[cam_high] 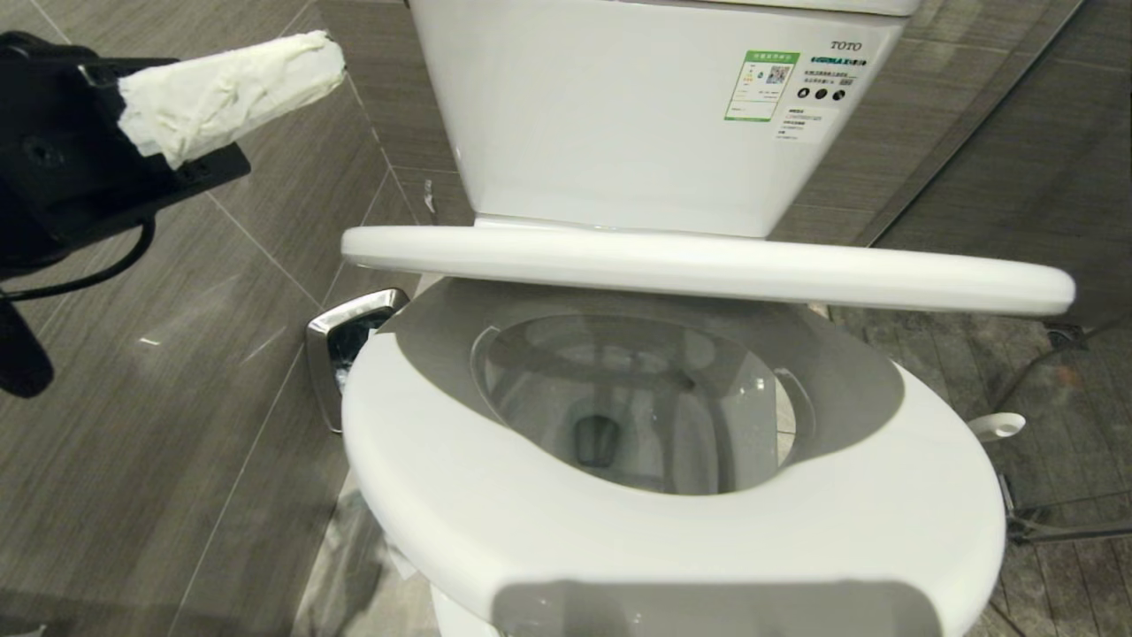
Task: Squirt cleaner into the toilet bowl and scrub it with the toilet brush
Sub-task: Close the toilet lid
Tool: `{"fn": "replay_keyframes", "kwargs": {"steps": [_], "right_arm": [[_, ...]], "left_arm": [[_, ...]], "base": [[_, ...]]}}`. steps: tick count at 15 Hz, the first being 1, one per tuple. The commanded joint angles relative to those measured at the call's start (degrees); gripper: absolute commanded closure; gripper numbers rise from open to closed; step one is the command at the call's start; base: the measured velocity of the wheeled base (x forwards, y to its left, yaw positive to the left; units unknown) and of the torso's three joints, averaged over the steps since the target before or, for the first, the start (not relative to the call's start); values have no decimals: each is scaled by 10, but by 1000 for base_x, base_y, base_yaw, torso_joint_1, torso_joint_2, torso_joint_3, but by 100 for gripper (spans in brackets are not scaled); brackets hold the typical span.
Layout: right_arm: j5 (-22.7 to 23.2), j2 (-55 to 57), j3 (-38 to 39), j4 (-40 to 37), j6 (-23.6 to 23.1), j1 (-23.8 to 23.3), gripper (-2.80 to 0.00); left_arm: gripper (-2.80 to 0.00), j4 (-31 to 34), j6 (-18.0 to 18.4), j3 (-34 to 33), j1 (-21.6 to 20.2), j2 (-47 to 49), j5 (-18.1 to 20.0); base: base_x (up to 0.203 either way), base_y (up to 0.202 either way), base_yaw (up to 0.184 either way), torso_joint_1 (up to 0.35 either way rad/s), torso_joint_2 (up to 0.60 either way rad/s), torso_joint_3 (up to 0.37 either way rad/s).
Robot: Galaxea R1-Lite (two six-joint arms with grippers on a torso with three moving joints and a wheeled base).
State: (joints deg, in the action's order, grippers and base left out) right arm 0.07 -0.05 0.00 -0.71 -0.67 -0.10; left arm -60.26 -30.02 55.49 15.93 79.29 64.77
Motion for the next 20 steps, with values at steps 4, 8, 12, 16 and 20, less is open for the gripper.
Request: {"fn": "replay_keyframes", "kwargs": {"steps": [4, 8, 12, 16, 20], "right_arm": [[0, 0, 0, 0, 0, 0, 0], [0, 0, 0, 1, 0, 0, 0], [0, 0, 0, 0, 0, 0, 0], [0, 0, 0, 0, 0, 0, 0], [0, 0, 0, 0, 0, 0, 0]], "left_arm": [[0, 141, -5, 24, -68, -127, 7], [0, 380, -4, 109, -121, -190, 8], [0, 403, -3, 116, -170, -208, 30], [0, 403, -3, 115, -180, -220, 42], [0, 403, -3, 114, -180, -224, 43]], "base": [[0, 0, 0, 0, 0, 0], [0, 0, 0, 0, 0, 0], [0, 0, 0, 0, 0, 0], [0, 0, 0, 0, 0, 0], [0, 0, 0, 0, 5, 132]]}}
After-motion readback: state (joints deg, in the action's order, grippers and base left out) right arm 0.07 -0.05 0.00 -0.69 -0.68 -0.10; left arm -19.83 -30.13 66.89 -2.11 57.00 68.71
